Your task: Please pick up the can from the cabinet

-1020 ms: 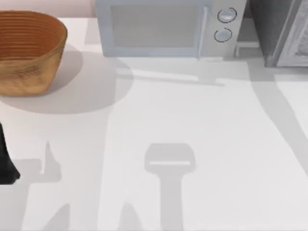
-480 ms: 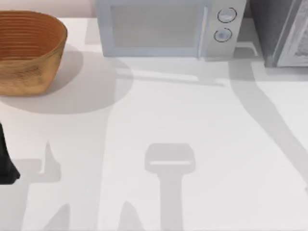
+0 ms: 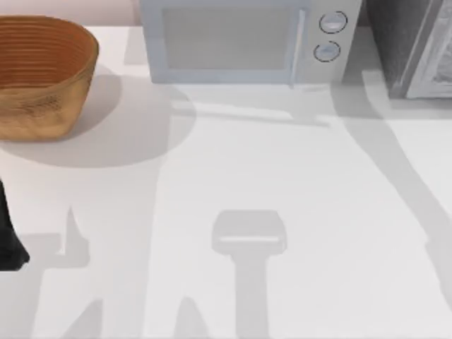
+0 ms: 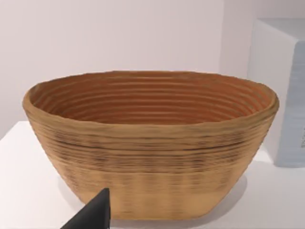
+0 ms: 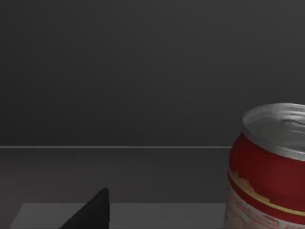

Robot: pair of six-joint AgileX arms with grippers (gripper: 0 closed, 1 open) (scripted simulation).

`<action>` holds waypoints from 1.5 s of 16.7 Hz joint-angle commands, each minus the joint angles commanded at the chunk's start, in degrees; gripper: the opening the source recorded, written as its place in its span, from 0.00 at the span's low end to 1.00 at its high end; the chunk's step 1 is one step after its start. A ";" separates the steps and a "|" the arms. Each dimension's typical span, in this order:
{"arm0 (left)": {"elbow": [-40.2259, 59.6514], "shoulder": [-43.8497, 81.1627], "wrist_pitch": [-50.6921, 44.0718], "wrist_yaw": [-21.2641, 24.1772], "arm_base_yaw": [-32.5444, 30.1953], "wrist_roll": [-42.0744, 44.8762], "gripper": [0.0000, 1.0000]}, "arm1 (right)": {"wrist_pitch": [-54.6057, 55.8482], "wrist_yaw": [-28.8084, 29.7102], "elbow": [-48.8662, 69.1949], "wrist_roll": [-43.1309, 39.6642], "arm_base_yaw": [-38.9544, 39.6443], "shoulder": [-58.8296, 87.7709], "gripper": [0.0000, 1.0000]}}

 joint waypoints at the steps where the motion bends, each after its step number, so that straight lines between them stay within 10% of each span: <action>1: 0.00 0.00 0.00 0.00 0.00 0.00 1.00 | 0.08 -0.44 1.00 0.00 -0.46 1.08 1.00; 5: 0.00 0.00 0.00 0.00 0.00 0.00 1.00 | 0.12 -0.66 1.53 0.00 -0.68 1.61 1.00; 18: 0.00 0.00 0.00 0.00 0.00 0.00 1.00 | 0.12 -0.66 1.53 0.00 -0.68 1.61 0.02; 25: 0.00 0.00 0.00 0.00 0.00 0.00 1.00 | 0.12 -0.66 1.53 0.00 -0.68 1.61 0.00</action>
